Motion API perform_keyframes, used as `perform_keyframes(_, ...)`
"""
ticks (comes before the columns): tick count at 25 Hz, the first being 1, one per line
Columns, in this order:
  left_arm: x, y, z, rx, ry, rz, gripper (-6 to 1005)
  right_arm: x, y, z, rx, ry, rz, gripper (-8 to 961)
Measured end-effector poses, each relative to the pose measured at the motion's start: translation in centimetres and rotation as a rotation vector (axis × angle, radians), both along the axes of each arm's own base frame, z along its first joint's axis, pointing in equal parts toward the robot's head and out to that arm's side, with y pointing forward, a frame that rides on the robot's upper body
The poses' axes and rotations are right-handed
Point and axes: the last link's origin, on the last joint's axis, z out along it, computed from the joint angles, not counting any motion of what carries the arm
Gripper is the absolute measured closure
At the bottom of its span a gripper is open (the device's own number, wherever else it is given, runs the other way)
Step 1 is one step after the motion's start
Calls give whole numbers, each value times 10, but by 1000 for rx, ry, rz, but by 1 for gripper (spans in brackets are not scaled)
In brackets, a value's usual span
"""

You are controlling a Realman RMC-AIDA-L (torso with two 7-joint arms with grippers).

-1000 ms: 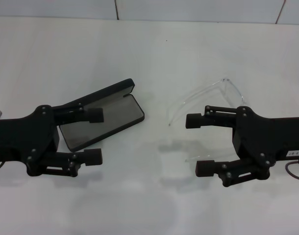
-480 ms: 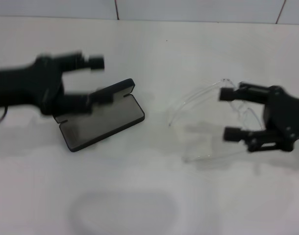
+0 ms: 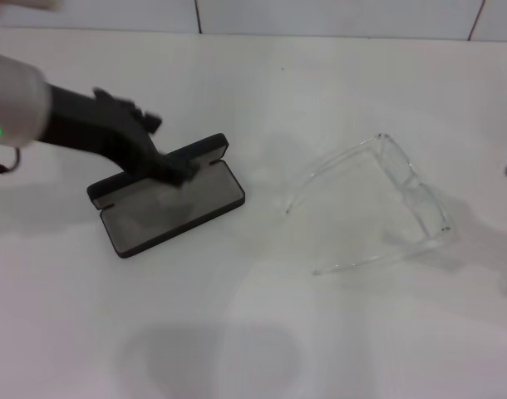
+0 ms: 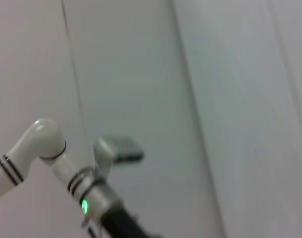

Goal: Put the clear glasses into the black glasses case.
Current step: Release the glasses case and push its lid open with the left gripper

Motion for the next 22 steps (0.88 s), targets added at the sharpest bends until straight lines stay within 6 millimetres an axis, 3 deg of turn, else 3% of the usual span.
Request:
perform_keyframes(5, 16, 9, -35, 8, 227, -18, 176, 6, -8, 13, 58, 31, -2, 80)
perform_keyframes(10, 24, 15, -45, 20, 287, -55, 205, 4, -6, 12, 66, 32, 10, 80)
perform_keyframes(22, -2, 37, -64, 4, 453, 1, 311, 4, -6, 11, 82, 28, 21, 80)
